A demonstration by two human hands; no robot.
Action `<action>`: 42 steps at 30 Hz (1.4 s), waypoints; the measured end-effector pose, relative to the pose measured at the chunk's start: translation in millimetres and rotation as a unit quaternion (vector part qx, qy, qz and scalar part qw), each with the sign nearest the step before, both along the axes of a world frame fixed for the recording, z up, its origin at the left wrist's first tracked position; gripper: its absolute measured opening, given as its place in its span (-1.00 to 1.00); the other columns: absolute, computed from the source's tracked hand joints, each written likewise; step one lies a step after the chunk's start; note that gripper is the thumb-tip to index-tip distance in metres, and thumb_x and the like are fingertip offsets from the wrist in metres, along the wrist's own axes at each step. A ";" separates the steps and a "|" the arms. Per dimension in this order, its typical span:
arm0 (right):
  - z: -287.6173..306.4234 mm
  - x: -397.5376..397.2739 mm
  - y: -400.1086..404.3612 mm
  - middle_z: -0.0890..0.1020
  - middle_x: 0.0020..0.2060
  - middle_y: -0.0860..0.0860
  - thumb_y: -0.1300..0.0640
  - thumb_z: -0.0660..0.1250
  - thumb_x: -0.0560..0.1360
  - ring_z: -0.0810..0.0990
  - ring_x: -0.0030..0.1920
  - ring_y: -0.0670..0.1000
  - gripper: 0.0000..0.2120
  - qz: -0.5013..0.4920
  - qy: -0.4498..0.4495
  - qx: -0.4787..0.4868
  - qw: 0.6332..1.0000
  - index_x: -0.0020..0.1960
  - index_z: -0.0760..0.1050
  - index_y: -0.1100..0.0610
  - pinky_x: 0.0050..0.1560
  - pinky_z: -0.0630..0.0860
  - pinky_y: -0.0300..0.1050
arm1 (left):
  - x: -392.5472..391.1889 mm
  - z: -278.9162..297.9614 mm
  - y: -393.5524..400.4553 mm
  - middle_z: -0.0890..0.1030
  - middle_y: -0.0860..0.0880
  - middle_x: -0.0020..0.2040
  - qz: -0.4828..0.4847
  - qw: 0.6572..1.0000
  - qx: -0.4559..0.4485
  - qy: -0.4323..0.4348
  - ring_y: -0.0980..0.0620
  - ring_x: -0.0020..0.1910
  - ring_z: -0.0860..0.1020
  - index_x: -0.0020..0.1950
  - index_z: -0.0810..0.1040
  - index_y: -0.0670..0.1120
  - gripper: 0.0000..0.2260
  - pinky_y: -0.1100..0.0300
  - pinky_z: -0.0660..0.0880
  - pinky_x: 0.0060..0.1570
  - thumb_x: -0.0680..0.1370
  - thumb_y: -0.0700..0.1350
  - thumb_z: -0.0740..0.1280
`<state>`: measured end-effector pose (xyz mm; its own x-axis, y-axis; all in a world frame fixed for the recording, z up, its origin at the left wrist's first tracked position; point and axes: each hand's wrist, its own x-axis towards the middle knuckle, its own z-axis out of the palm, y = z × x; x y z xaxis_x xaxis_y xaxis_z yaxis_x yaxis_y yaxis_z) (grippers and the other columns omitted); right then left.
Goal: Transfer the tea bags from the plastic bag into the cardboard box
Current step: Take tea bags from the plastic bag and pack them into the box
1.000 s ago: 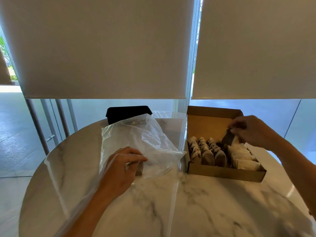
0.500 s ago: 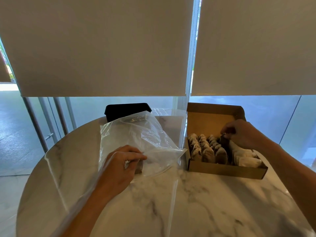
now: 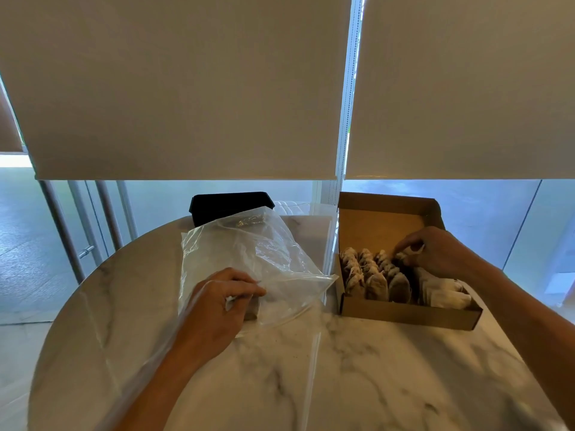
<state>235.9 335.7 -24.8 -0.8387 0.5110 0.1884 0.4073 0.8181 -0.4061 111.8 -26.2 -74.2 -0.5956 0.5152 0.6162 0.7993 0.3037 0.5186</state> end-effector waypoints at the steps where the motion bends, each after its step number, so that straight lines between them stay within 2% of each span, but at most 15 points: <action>1: 4.2 1.4 -1.6 0.56 0.02 -0.06 0.25 0.46 0.40 0.47 0.04 -0.04 -0.75 -0.003 0.000 -0.001 1.000 0.05 0.62 0.04 0.09 0.44 -0.08 | -0.3 0.2 -0.4 0.60 0.24 -0.12 -0.001 1.000 0.000 0.001 0.32 -0.08 0.53 -0.16 0.71 0.11 -0.71 0.57 0.32 -0.20 0.45 -0.30 0.41; 7: 28.2 7.8 -14.1 0.50 0.22 0.11 0.21 0.47 0.40 0.49 0.18 0.14 -0.56 -0.026 0.014 -0.023 0.999 0.25 0.49 0.05 0.01 0.39 -0.14 | -2.8 0.4 -2.7 0.60 0.23 -0.17 -0.002 1.000 0.005 0.003 0.29 -0.10 0.54 -0.26 0.69 0.15 -0.68 0.55 0.33 -0.19 0.40 -0.31 0.44; 10: 37.5 9.5 -40.0 0.50 0.23 0.06 0.13 0.43 0.45 0.49 0.12 0.03 -0.67 0.000 0.050 -0.003 0.999 0.20 0.52 0.01 0.07 0.42 -0.12 | -4.3 -0.8 -3.7 0.58 0.21 -0.15 0.004 1.000 -0.006 0.005 0.27 -0.11 0.53 -0.38 0.63 0.13 -0.65 0.53 0.33 -0.20 0.36 -0.34 0.41; 13: 46.1 7.2 -85.2 0.59 0.10 -0.10 -0.01 0.40 0.46 0.54 -0.02 -0.11 -0.89 0.062 0.062 -0.033 0.996 -0.01 0.55 -0.13 0.09 0.54 -0.09 | -4.7 -1.8 -3.5 0.56 0.21 -0.13 0.008 1.000 -0.011 0.002 0.27 -0.13 0.53 -0.41 0.56 0.12 -0.74 0.50 0.34 -0.24 0.32 -0.25 0.30; 17: 38.8 0.0 -149.7 0.52 0.01 -0.27 -0.10 0.40 0.44 0.50 -0.01 -0.22 -0.94 0.162 0.050 -0.036 0.985 -0.10 0.61 -0.16 0.04 0.47 -0.29 | -8.5 -5.2 -3.3 0.56 0.25 -0.14 0.011 1.000 -0.003 0.007 0.27 -0.12 0.52 -0.25 0.64 0.13 -0.76 0.50 0.35 -0.18 0.39 -0.18 0.25; 20: 12.8 -15.7 -181.2 0.40 0.26 -0.21 -0.10 0.36 0.47 0.33 0.25 -0.17 -0.89 0.221 0.042 0.019 0.974 -0.03 0.61 -0.15 0.31 0.28 -0.07 | -10.9 -5.8 -3.6 0.55 0.29 -0.10 0.012 1.000 0.000 0.019 0.29 -0.06 0.50 -0.11 0.68 0.11 -0.70 0.52 0.34 -0.11 0.41 -0.21 0.22; 23: -8.0 -32.0 -193.4 0.32 0.39 -0.13 -0.08 0.27 0.54 0.16 0.42 -0.02 -0.78 0.194 0.016 0.127 0.973 0.16 0.55 -0.13 0.42 0.10 0.04 | -11.7 -5.1 -4.7 0.52 0.32 -0.01 0.015 0.999 -0.003 0.029 0.30 -0.01 0.47 -0.08 0.68 0.11 -0.63 0.54 0.33 -0.05 0.36 -0.27 0.20; 27: -22.5 -41.2 -194.6 0.34 0.38 -0.09 0.01 0.27 0.56 0.21 0.41 0.01 -0.58 0.179 0.020 0.156 0.971 0.40 0.32 -0.14 0.41 0.13 0.00 | -12.2 -5.4 -10.4 0.51 0.36 -0.06 0.024 0.999 -0.006 0.024 0.27 0.00 0.44 -0.03 0.67 0.10 -0.56 0.55 0.31 -0.01 0.31 -0.30 0.17; 30: -27.1 -43.8 -190.0 0.35 0.36 -0.11 0.03 0.31 0.54 0.25 0.38 0.00 -0.47 0.172 0.039 0.162 0.971 0.45 0.23 -0.16 0.39 0.17 -0.03 | -13.6 -12.3 -21.8 0.45 0.31 -0.02 0.085 0.995 -0.043 0.012 0.18 0.03 0.44 0.08 0.63 0.16 -0.49 0.33 0.43 -0.04 0.35 -0.39 0.29; 32: -29.3 -44.1 -188.2 0.34 0.36 -0.11 0.01 0.31 0.53 0.23 0.39 0.00 -0.47 0.168 0.048 0.162 0.971 0.45 0.22 -0.18 0.39 0.17 -0.03 | -12.6 -15.7 -28.7 0.46 0.25 0.06 0.124 0.990 -0.061 0.007 0.12 0.07 0.44 0.18 0.58 0.17 -0.47 0.19 0.46 -0.03 0.39 -0.38 0.33; 34: -32.3 -43.7 -192.9 0.31 0.38 -0.08 -0.02 0.31 0.53 0.18 0.42 0.02 -0.55 0.165 0.063 0.148 0.973 0.40 0.32 -0.17 0.41 0.16 -0.01 | -10.6 -16.6 -31.9 0.47 0.20 0.15 0.122 0.991 -0.059 -0.002 0.16 0.09 0.41 0.29 0.49 0.16 -0.44 0.27 0.39 0.02 0.42 -0.36 0.33; 36: -35.2 -43.1 -204.2 0.41 0.30 -0.01 0.02 0.36 0.50 0.32 0.34 0.07 -0.72 0.166 0.139 0.160 0.963 0.21 0.54 -0.07 0.31 0.34 0.06 | -8.8 -15.4 -31.8 0.42 0.24 0.17 0.101 0.994 -0.046 -0.014 0.24 0.11 0.35 0.36 0.43 0.12 -0.40 0.37 0.29 0.06 0.42 -0.37 0.32; 37: -35.8 -43.0 -211.7 0.51 0.16 0.02 0.06 0.39 0.47 0.45 0.20 0.07 -0.81 0.167 0.201 0.181 0.948 0.08 0.61 -0.01 0.13 0.49 0.03 | -8.2 -14.5 -31.2 0.40 0.25 0.16 0.092 0.995 -0.037 -0.021 0.24 0.12 0.36 0.37 0.42 0.11 -0.39 0.39 0.27 0.06 0.41 -0.38 0.32; 39: -35.6 -42.3 -229.7 0.59 -0.09 0.00 0.10 0.38 0.46 0.53 -0.08 0.00 -0.88 0.191 0.279 0.198 0.920 -0.03 0.63 0.06 -0.17 0.50 -0.19 | -8.9 -14.0 -29.9 0.43 0.24 0.17 0.077 0.996 -0.020 -0.028 0.19 0.13 0.41 0.38 0.42 0.09 -0.36 0.38 0.31 0.06 0.38 -0.38 0.33; 42: -45.8 -50.0 -250.0 0.60 0.00 -0.06 0.03 0.26 0.55 0.50 0.00 -0.05 -0.77 0.202 0.194 0.084 0.956 0.16 0.57 0.00 -0.04 0.43 -0.22 | -8.6 -15.4 -28.1 0.48 0.18 0.20 0.066 0.997 -0.011 -0.034 0.15 0.09 0.44 0.39 0.41 0.09 -0.35 0.33 0.38 0.05 0.36 -0.36 0.36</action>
<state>186.0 85.7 -70.7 -0.8119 0.0955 0.5760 -0.1101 0.9438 -0.3118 103.3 -54.4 -89.6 -0.6991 0.4417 0.5623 0.7149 0.4160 0.5620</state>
